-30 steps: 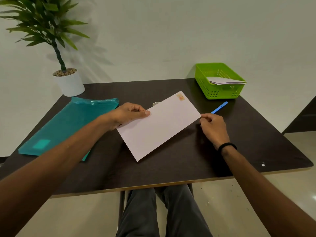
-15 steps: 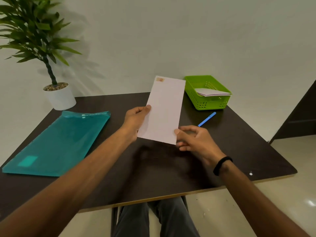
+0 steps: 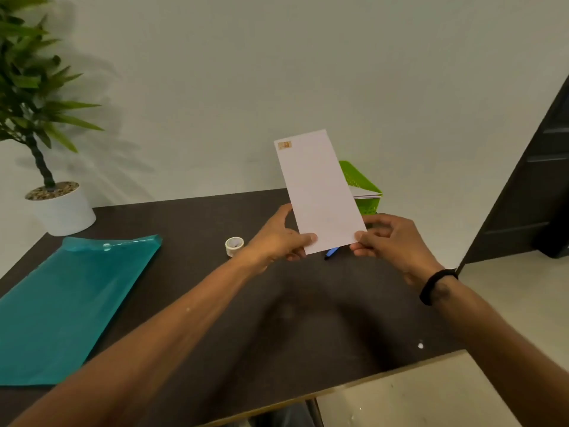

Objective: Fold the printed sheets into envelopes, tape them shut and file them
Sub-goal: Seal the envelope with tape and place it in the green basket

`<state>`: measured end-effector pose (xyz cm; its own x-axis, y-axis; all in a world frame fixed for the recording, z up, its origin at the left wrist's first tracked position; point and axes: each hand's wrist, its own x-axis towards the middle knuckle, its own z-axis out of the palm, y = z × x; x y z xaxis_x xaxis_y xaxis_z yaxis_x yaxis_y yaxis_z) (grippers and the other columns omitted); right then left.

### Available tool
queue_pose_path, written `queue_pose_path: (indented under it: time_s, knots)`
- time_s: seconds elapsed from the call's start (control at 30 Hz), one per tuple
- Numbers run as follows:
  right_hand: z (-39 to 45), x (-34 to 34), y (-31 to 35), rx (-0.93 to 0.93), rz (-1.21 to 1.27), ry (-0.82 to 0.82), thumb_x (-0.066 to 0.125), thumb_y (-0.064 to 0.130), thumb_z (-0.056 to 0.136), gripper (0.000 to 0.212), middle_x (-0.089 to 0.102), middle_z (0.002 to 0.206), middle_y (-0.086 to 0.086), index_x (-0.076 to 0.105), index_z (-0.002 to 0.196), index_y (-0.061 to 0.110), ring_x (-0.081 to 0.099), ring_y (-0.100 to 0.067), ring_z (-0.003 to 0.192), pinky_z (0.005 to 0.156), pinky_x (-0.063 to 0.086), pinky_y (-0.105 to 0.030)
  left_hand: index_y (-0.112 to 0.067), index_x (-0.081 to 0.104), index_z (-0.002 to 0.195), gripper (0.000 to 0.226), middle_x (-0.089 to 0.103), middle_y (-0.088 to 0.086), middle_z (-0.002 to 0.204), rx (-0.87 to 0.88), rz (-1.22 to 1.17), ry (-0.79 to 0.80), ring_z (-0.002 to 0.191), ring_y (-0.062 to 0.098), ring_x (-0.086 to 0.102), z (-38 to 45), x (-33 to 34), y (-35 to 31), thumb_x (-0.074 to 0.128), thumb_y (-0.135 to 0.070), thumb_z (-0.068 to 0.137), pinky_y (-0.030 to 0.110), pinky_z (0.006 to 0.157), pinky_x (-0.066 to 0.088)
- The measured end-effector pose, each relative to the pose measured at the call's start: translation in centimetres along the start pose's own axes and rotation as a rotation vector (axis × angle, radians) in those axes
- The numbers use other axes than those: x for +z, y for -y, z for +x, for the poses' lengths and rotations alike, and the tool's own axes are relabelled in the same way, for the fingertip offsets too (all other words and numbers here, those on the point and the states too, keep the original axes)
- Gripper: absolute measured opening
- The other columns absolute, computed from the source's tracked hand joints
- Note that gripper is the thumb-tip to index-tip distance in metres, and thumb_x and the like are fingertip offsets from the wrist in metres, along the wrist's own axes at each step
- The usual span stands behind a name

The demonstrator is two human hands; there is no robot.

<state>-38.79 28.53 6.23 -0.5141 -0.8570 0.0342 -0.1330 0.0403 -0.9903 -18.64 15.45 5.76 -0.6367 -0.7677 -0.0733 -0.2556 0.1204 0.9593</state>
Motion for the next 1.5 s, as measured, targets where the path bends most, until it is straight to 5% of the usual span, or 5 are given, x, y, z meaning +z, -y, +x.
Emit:
queue_pose_path:
  time_s: [0.2,0.57,0.73,1.17,1.5]
  knots:
    - [3.6,-3.6,1.6,0.007,-0.011,-0.050,0.072,-0.004,0.094,0.036,0.079,0.093,-0.020,0.063,0.128,0.002,0.080,-0.024,0.078,0.070,0.065,-0.026,-0.031,0.017,0.162,0.101,0.077,0.012,0.100,0.018,-0.026,0.001,0.084,0.021,0.076,4.0,2.1,-2.8,0.081,-0.009,0.087,0.039,0.079,0.065]
    - [9.0,-6.1,1.7,0.129,0.048,-0.074,0.066,-0.011,0.095,0.031,0.070,0.108,-0.033,0.060,0.124,-0.004,0.075,-0.035,0.090,0.067,0.066,-0.028,-0.010,0.067,0.117,0.035,0.075,0.017,0.102,-0.010,-0.314,-0.188,0.075,0.018,0.075,10.4,5.7,-1.6,0.083,-0.009,0.086,0.033,0.078,0.065]
    - [11.1,-6.5,1.2,0.125,0.136,-0.089,0.065,-0.015,0.093,0.014,0.067,0.113,-0.032,0.064,0.106,-0.010,0.072,-0.034,0.093,0.078,0.065,-0.032,-0.003,0.070,0.117,0.038,0.077,0.018,0.107,0.032,-0.405,-0.156,0.086,0.021,0.076,11.1,5.6,-1.5,0.086,-0.014,0.084,0.031,0.080,0.064]
    - [15.6,-4.0,-1.0,-0.026,-0.344,-0.303,0.078,0.009,0.089,0.004,0.077,0.091,-0.021,0.077,0.092,0.007,0.070,-0.023,0.068,0.070,0.062,-0.036,-0.022,0.082,0.098,0.012,0.077,-0.006,0.086,0.164,0.112,-0.357,0.079,0.010,0.071,14.9,4.4,-0.5,0.082,-0.028,0.087,0.028,0.079,0.061]
    - [15.2,-2.4,-2.4,-0.147,-0.573,-0.398,0.065,0.030,0.084,0.009,0.072,0.103,-0.013,0.071,0.088,0.025,0.069,-0.035,0.099,0.090,0.059,-0.046,-0.024,0.075,0.120,0.033,0.070,-0.006,0.080,0.209,0.353,-0.280,0.084,0.013,0.069,14.6,2.5,0.1,0.077,-0.037,0.090,0.032,0.091,0.057]
